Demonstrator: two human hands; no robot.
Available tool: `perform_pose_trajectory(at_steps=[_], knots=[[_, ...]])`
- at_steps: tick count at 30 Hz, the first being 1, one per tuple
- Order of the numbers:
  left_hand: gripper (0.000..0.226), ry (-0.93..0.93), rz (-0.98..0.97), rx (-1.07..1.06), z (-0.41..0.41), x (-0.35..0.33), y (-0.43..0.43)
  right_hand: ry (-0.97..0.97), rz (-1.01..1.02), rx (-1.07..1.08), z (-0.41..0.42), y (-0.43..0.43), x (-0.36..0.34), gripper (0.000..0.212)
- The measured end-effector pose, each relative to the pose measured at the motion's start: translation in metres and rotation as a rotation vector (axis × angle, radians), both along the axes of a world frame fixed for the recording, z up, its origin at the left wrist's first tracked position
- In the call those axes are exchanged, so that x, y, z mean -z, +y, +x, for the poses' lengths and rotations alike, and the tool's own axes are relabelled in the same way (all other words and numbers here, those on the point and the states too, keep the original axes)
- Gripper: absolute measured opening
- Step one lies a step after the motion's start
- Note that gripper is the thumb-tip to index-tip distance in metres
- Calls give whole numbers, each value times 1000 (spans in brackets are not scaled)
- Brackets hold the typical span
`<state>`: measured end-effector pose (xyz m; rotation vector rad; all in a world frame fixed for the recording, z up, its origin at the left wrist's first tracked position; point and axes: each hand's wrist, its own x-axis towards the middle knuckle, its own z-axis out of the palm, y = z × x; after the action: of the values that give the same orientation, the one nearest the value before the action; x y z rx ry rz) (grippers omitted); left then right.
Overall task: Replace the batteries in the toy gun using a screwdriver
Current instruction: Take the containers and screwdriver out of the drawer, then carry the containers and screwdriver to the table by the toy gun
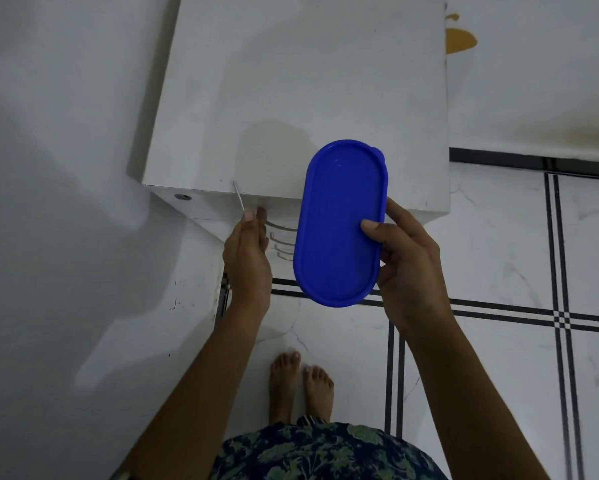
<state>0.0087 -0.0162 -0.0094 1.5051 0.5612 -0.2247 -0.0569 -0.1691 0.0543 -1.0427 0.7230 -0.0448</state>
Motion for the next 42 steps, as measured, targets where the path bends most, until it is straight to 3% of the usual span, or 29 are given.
perform_pose_trajectory(at_steps=[4,11,14,24,31,42], knots=[[42,-28,72,87,-4,-11,2,-6,2,26,-4,2,-2,51],[47,-32,200,438,-22,-74,18,-3,-9,60,-18,-3,-32,44],[47,88,161,430,-19,-115,16,3,-14,66,-29,-7,-64,42],[28,162,62,661,-42,-257,-20,-10,-64,173,-94,-20,-180,33],[28,145,-24,798,-87,-337,-90,-35,-151,363,-172,-57,-254,34],[5,134,-36,1191,-175,-355,-236,-66,-174,774,-308,-156,-272,31]])
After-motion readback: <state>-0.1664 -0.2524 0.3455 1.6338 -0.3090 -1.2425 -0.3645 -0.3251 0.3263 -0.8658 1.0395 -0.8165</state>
